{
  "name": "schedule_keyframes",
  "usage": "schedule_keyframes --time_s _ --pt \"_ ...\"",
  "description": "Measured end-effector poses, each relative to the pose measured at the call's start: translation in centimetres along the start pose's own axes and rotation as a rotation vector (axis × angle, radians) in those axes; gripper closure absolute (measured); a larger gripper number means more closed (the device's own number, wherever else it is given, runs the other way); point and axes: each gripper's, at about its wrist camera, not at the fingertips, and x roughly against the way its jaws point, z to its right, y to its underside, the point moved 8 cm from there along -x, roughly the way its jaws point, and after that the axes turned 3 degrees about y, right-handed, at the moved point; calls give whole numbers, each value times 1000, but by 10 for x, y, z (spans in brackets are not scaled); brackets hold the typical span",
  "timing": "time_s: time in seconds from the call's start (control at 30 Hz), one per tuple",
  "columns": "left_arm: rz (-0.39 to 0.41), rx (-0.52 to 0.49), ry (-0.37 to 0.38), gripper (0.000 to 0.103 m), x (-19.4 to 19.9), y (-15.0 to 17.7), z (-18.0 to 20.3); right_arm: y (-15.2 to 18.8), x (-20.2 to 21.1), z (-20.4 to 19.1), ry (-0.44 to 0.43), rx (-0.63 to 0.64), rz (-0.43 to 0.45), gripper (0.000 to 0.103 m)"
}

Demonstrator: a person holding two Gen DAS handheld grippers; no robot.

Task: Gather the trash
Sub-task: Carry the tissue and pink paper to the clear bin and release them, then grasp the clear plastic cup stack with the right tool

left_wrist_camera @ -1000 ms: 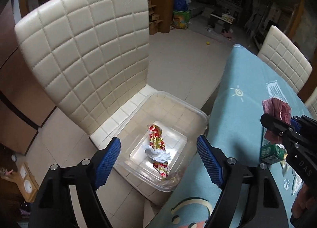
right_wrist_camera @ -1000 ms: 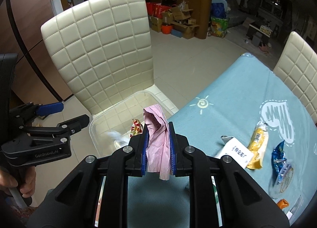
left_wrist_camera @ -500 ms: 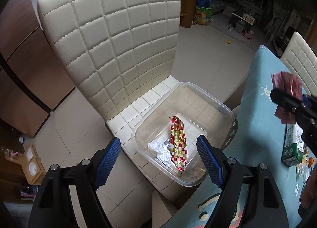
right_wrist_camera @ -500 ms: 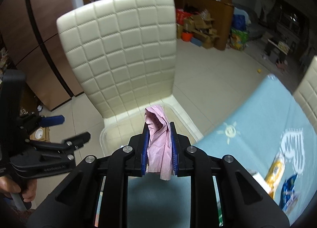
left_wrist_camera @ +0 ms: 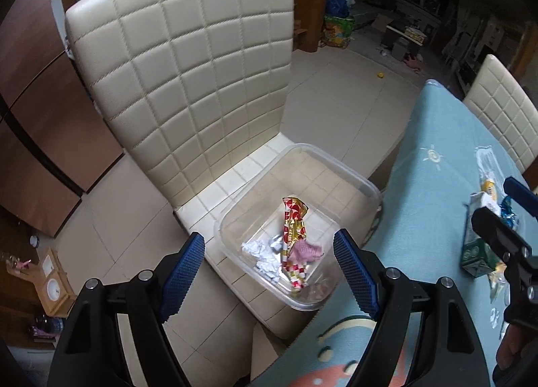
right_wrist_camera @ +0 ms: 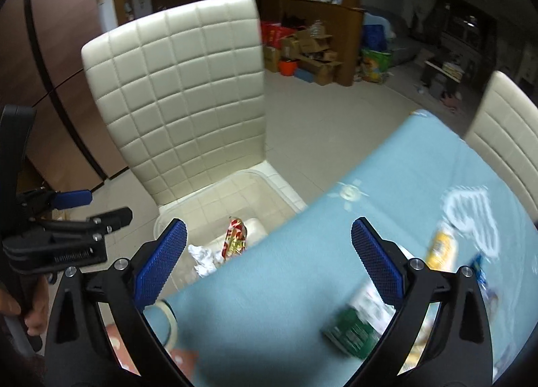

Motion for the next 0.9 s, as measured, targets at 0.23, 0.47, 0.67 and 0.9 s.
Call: schedule_keyframes --time_s 0.23,0.47,0.67,0.9 --pt "34 -145 119 26 26 6 75 38 55 59 144 -104 33 6" --pt "3 -317 241 26 43 44 162 110 106 133 298 -280 0 6" --pt "-52 -386 311 26 45 78 222 182 148 200 438 -419 -53 9" --pt "-81 -480 324 26 44 105 280 240 181 254 528 -521 -103 18"
